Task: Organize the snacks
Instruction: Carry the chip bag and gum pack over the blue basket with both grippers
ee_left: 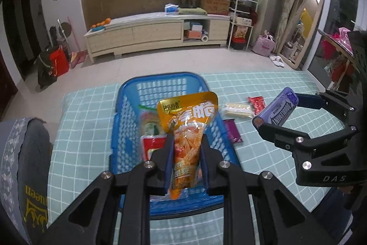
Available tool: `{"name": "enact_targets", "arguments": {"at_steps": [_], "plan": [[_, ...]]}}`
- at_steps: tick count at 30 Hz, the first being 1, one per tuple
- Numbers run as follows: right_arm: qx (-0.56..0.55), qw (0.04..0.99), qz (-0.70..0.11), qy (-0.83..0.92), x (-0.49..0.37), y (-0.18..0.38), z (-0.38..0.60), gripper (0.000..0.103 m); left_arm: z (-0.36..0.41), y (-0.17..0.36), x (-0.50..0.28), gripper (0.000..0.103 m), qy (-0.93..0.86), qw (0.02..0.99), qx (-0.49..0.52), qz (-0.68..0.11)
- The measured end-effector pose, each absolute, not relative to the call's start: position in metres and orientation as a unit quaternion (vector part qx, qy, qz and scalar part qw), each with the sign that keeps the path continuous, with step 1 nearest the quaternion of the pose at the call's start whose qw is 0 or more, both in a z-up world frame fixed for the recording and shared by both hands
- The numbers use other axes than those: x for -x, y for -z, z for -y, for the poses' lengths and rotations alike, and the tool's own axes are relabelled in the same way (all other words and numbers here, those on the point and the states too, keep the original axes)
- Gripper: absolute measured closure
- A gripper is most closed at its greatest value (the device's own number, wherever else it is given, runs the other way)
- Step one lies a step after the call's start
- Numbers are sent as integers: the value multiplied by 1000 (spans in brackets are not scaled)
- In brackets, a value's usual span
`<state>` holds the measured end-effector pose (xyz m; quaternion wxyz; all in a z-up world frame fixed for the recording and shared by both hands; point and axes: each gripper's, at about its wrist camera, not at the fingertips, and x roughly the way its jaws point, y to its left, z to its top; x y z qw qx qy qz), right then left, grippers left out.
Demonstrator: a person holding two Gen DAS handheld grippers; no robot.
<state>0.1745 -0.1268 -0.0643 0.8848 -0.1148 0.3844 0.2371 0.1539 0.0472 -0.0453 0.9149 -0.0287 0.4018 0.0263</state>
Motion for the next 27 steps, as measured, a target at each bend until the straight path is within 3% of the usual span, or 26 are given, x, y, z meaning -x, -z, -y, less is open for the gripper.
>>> {"name": "enact_targets", "arguments": {"at_steps": [27], "plan": [[152,838,-427,-304,-171,101,48,19,-93,66,-127,84,-71,901,59,-424]]}}
